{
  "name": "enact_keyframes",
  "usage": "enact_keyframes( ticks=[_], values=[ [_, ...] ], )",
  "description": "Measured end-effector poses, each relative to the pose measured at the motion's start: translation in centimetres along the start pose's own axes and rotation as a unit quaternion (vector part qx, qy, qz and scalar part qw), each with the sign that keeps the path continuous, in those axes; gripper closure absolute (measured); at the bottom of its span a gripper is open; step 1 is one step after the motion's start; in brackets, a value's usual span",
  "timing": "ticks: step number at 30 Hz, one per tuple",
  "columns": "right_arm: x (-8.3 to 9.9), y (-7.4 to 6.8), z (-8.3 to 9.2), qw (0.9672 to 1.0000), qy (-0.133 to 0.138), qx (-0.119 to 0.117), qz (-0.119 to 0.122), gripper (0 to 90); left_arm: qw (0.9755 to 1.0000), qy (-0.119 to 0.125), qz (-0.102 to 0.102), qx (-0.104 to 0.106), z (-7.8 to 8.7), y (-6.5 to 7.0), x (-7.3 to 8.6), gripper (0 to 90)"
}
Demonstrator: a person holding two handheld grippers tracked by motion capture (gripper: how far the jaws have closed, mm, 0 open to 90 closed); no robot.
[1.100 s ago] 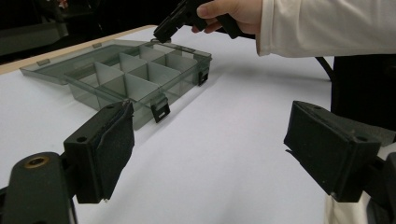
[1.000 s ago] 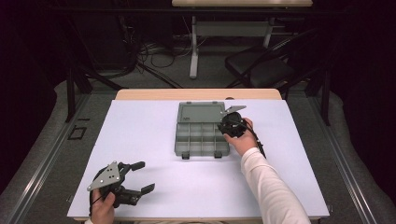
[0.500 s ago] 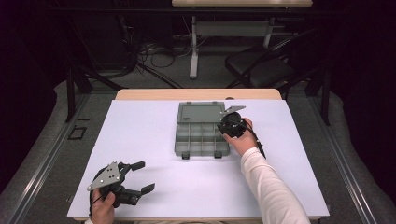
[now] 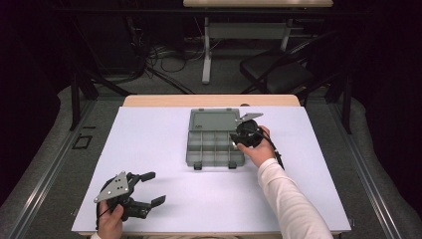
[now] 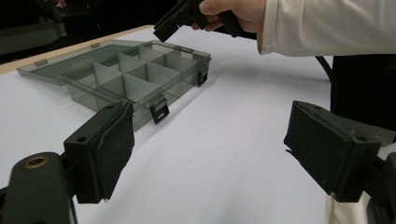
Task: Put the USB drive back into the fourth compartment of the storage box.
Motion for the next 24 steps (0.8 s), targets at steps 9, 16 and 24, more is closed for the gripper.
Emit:
enact_keyframes(
  ticks=[9, 16, 24],
  values=[
    [-0.5, -0.8, 1.0, 0.9999, 0.01, -0.008, -0.006, 46.7, 1.0, 0.001, 0.0, -0.002, 0.1, 0.0, 0.0, 15.8],
    [-0.9, -1.6, 2.2, 0.9993, 0.02, -0.017, -0.028, 39.9, 1.0, 0.002, 0.001, -0.001, 0.0, 0.0, 0.0, 15.8],
    [-0.3, -2.8, 4.1, 0.9983, 0.034, -0.032, -0.034, 30.8, 1.0, 0.0, 0.001, -0.003, 0.0, 0.0, 0.0, 15.8]
  ],
)
Point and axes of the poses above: each handheld gripper's, and its own axes: z roughly backward along the jaws, x roughly out of its underside, y roughly to its right, the point moved 3 cm from there along -z, roughly forward along the jaws, and after that the axes turned 12 degrees about y, right-handed, at the moved point
